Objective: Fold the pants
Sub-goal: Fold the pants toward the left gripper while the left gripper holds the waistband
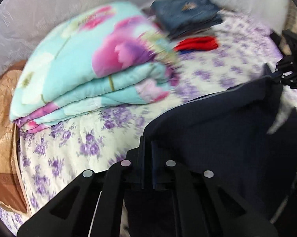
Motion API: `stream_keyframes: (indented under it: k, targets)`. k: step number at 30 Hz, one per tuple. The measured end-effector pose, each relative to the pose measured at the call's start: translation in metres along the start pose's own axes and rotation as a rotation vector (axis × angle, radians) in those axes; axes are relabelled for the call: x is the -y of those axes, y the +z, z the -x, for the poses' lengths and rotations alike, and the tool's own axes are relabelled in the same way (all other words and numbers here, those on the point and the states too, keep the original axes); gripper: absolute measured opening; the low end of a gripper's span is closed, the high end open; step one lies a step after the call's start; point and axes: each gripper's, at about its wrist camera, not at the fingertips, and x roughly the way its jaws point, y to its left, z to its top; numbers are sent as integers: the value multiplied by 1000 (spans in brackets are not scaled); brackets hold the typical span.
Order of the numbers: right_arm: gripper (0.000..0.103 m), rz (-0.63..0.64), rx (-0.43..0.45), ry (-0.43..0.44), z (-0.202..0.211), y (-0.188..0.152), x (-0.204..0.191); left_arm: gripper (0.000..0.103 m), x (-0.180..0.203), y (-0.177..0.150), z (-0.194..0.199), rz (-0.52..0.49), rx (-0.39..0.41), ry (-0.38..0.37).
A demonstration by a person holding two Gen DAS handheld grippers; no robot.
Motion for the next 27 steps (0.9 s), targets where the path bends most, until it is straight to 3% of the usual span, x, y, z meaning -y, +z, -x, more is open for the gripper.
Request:
stream_keyframes:
  k: [4,9,13,19,21,22,23,24,27]
  targets:
    - [8,-30,-41,120,25,-51,-43,5,34,-41,46,-8,32,-42]
    - [8,-133,-118,156,6,-112,-75,6,54,-102,55,54,-31,-76]
    - [8,-207,-132,103,-14,-142,-89,6,63,-142,43,127,-84,-71]
    - [10,-245,-128,14,-34,-149,-97,6,60,-169,38,266,-88,-111]
    - [13,-263,-117,-7,-32,-150,-99,25,58,-169,44,295,-82,-115]
    - [15,-265,-107,-24,-31,-151,-101,54,56,-168,47,318,-79,-112]
    - [19,-269,-99,-41,-30,-151,-102,75,54,-166,49,339,-78,-104]
    - [29,-276,-94,-51,-29,-151,-103,78,52,-165,51,357,-71,-101]
    - [41,-299,-67,-92,-26,-154,-110,79,43,-159,50,424,-84,-115]
